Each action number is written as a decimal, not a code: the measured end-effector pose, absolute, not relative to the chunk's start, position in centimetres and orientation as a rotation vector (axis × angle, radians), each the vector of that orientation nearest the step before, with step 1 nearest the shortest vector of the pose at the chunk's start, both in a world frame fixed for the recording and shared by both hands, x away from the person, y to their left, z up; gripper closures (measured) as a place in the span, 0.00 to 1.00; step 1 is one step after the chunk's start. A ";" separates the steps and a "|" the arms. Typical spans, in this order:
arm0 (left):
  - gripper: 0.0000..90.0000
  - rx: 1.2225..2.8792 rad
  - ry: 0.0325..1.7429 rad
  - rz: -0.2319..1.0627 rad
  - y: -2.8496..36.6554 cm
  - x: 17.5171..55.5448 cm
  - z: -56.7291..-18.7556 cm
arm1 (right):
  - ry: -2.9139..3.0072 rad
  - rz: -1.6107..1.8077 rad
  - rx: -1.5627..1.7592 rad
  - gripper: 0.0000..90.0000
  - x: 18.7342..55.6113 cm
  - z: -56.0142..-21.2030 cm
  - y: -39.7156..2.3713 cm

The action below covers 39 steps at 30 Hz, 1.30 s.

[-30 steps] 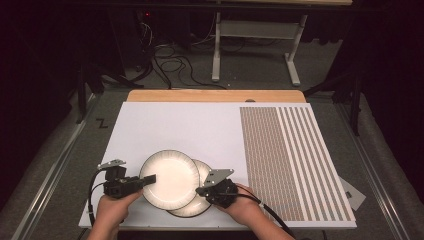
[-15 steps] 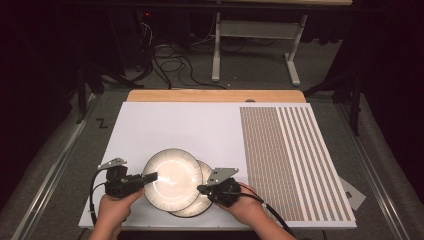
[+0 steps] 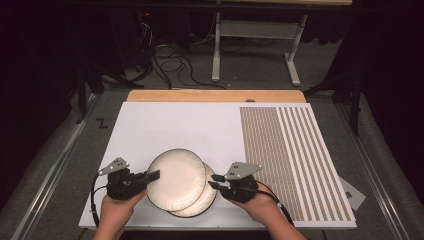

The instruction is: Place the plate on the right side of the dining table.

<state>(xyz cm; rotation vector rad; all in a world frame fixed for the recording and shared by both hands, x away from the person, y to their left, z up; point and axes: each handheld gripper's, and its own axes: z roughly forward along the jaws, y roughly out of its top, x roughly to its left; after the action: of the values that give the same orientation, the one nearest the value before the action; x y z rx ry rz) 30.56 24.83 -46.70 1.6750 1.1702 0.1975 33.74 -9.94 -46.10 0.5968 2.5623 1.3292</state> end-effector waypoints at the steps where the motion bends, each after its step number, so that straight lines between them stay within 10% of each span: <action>1: 0.88 1.678 1.155 0.214 24.7 30.5 -46.6 | 2.534 1.336 0.607 0.80 33.8 -45.9 -10.5; 39: 0.89 1.739 1.024 0.341 23.6 29.6 -45.7 | 2.144 1.533 0.921 0.13 33.7 -43.4 -24.8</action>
<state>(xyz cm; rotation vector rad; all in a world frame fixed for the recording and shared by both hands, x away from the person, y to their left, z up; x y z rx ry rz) 29.56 23.65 -45.71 1.7390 1.0242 0.3411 33.70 -24.78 -43.35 0.9206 2.1440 1.5326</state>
